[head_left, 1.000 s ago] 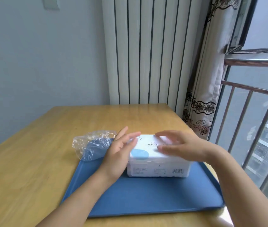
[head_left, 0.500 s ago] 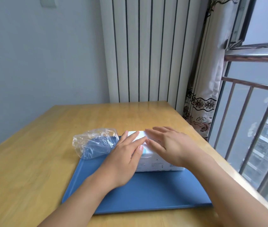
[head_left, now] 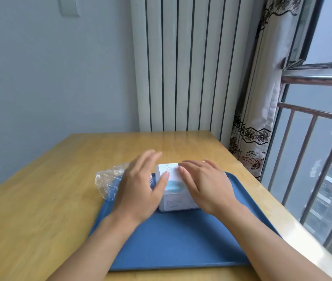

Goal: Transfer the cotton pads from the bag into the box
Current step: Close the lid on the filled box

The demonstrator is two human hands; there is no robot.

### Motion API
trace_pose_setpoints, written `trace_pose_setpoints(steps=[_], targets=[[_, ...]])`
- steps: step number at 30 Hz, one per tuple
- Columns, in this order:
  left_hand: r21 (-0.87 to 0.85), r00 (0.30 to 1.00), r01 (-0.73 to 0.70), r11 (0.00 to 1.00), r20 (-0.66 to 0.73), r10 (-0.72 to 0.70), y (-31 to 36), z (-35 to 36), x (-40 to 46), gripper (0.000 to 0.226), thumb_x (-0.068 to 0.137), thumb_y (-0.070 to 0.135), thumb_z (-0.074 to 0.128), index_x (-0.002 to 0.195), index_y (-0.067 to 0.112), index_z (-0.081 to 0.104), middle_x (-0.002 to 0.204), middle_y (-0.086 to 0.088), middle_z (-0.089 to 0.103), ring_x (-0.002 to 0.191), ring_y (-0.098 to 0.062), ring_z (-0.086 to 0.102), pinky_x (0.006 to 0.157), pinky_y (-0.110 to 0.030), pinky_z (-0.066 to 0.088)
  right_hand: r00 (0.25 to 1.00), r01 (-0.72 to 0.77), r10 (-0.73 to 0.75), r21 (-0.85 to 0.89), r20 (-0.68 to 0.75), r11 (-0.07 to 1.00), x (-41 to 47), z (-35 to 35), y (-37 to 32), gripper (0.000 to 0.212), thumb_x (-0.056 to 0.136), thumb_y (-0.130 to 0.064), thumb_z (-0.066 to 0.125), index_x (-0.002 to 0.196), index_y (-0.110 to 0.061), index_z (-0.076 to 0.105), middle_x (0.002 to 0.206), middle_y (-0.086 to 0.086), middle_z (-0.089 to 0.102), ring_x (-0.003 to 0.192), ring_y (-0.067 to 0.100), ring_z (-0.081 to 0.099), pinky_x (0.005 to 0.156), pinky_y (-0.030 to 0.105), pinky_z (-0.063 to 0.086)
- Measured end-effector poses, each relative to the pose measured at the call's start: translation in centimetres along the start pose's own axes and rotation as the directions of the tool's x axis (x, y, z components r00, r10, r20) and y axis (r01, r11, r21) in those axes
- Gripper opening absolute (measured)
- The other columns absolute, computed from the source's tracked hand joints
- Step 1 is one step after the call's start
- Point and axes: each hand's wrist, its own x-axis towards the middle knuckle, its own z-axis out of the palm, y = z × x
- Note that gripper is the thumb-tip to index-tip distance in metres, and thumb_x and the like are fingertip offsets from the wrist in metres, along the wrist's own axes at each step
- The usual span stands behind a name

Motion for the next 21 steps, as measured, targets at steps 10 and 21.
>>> trace_pose_setpoints(steps=[10, 21], targets=[[0.475, 0.930, 0.256, 0.842, 0.116, -0.348, -7.3, -1.9, 0.4, 0.047, 0.090, 0.019, 0.061, 0.136, 0.021, 0.055, 0.128, -0.005, 0.060, 0.121, -0.033, 0.057, 0.098, -0.045, 0.044, 0.995, 0.041, -0.015, 0.268, -0.098, 0.963, -0.4, -0.2, -0.6, 0.037, 0.103, -0.041, 0.043, 0.117, -0.022, 0.071, 0.119, -0.011, 0.069, 0.112, 0.010, 0.059, 0.096, 0.024, 0.041], [-0.363, 0.987, -0.049, 0.930, 0.123, 0.100, 6.7, -2.6, -1.6, 0.024, 0.088, 0.048, 0.066, 0.111, 0.040, 0.069, 0.101, 0.011, 0.066, 0.094, -0.010, 0.063, 0.075, -0.024, 0.052, 0.998, -0.060, 0.026, 0.853, 0.055, 0.518, -1.2, -9.4, -2.0, 0.026, 0.086, 0.008, 0.073, 0.109, -0.005, 0.070, 0.090, 0.008, 0.070, 0.072, 0.020, 0.066, 0.057, 0.026, 0.054]])
